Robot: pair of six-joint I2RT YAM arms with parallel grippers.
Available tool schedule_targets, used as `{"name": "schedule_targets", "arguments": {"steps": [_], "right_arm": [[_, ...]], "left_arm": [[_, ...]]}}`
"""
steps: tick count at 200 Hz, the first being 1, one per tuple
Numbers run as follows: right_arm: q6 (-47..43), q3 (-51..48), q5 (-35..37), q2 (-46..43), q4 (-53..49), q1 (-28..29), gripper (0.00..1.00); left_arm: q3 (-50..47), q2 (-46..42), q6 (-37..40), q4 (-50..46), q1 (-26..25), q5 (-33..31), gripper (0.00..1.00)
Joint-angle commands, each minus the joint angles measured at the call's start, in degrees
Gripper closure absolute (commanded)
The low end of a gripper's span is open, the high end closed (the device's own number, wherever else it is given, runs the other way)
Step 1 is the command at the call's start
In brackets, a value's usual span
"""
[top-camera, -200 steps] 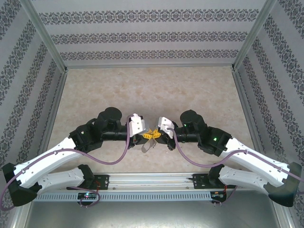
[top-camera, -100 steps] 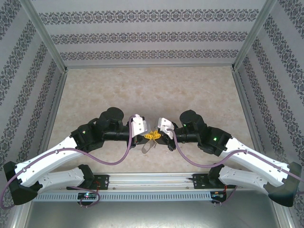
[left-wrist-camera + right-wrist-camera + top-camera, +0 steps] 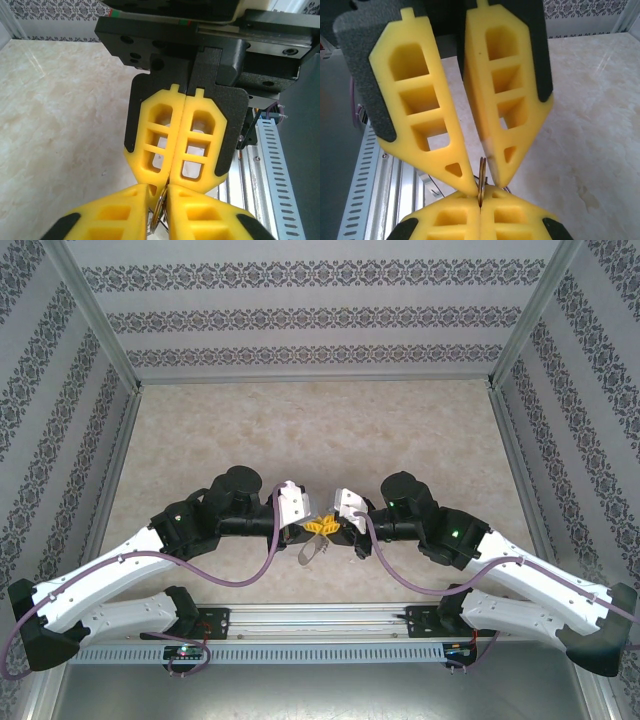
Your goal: Put the keys on the keyring
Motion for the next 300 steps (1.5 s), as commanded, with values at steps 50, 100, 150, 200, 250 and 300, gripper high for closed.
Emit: {"name": "schedule_targets", "arguments": {"steps": [50,100,150,200,250,300], "right_arm": [[-0.1,1.0,-1.8,-1.7,2.5,0.0,0.98],[0.9,-0.4,-0.4,-3.0,3.1,0.0,0.85],[1.3,-0.9,0.0,-3.4,3.3,0.0,0.73],[1.4,-0.8,-1.6,-2.7,3.5,0.0,0.67],[1.6,-1.2,-4.1,-1.2,4.2,0.0,0.69],[1.6,-0.1,-5.8,0.5,4.3,0.0,0.90]], "left_arm": [[-1.3,-3.3,1.0,1.3,-0.6,0.8,1.00],[-2.9,-7.1,0.0,4.3,-0.6,0.5,1.00],[-3.3,-7.4,-0.5,6.2,-0.6,1.4,1.00],[-3.8,-8.0,-0.8,7.1,-0.6,1.7,1.00],[-4.0,-8.4,-1.2,8.3,-0.6,1.5,1.00],[-5.1,-8.3,-1.7,11.7,-0.5,1.4,1.00]]}}
